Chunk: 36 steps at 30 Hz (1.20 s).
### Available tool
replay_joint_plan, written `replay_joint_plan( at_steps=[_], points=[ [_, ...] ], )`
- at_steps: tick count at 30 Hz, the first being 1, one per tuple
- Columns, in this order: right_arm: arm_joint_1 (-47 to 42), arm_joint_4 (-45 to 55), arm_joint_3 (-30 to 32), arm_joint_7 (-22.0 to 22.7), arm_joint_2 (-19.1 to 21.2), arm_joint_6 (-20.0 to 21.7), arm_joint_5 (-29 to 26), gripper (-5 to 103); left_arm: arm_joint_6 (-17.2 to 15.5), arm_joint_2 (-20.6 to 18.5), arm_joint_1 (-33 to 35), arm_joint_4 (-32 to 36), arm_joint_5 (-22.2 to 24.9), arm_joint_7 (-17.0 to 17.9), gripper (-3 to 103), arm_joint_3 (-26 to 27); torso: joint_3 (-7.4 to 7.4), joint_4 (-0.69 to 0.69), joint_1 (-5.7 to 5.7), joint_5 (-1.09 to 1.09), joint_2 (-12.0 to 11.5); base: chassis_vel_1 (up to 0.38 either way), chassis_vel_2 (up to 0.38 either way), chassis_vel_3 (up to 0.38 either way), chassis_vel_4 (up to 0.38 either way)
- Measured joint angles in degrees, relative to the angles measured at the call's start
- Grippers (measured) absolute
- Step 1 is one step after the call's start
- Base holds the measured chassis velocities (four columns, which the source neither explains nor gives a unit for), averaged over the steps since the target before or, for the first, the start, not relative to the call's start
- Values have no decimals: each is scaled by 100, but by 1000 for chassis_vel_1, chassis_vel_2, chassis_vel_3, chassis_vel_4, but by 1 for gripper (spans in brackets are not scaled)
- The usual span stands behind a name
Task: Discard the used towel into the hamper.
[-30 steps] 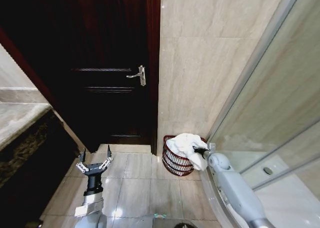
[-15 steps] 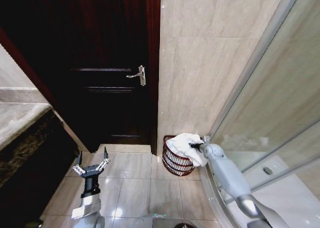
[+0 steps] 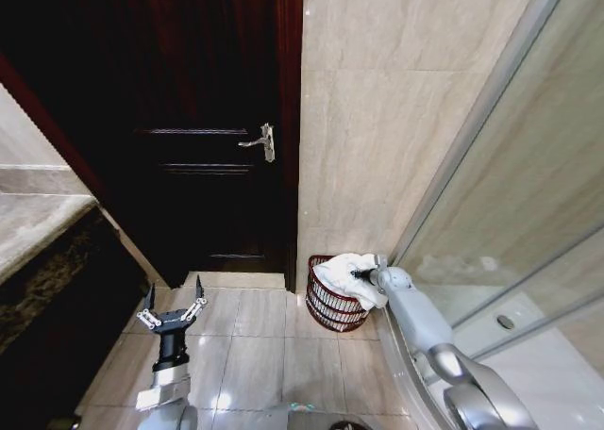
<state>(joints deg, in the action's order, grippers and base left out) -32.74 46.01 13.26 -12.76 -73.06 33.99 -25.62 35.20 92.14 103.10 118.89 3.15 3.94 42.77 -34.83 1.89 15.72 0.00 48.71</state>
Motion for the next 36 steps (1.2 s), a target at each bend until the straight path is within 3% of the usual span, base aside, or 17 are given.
replay_joint_plan(
  at_steps=[8, 13, 16, 22, 23, 26, 28, 36],
  points=[
    [249, -690, 136, -226, -288, -53, 440, 2, 23, 0, 106, 98, -1, 19, 100, 44, 0, 0, 0, -1, 0, 0, 0, 0, 0],
    [293, -826, 247, -204, -445, -87, 520, -1, -13, 0, 115, 194, -3, 20, 100, 42, 0, 0, 0, 0, 0, 0, 0, 0, 0],
    [244, -624, 263, -97, -433, -132, 465, 4, -54, 0, 90, 228, -27, 20, 100, 20, 0, 0, 0, 1, 0, 0, 0, 0, 0],
    [-271, 806, 167, 565, -7, -379, -48, 30, -116, 0, 26, 163, -31, -49, 100, -39, 0, 1, 0, 2, 0, 0, 0, 0, 0],
    [-271, 806, 167, 565, -7, -379, -48, 30, -116, 0, 26, 163, -31, -49, 100, -39, 0, 1, 0, 2, 0, 0, 0, 0, 0],
    [-699, 1842, 158, 916, 314, -696, -265, 47, -145, 0, 15, 82, -39, -74, 100, -75, 7, -1, -4, -1, -9, 0, 0, 0, 0],
    [-785, 2053, 171, 988, 376, -757, -329, 47, -148, 0, 16, 70, -43, -83, 100, -81, 13, -1, -10, 2, -21, 0, 0, 0, 0],
    [-1586, 3594, 689, 1187, 793, -1283, -640, 79, -184, 0, -12, 37, -11, -173, 100, -83, 119, 1, -97, 0, -217, 0, 0, 0, 0]
  ],
)
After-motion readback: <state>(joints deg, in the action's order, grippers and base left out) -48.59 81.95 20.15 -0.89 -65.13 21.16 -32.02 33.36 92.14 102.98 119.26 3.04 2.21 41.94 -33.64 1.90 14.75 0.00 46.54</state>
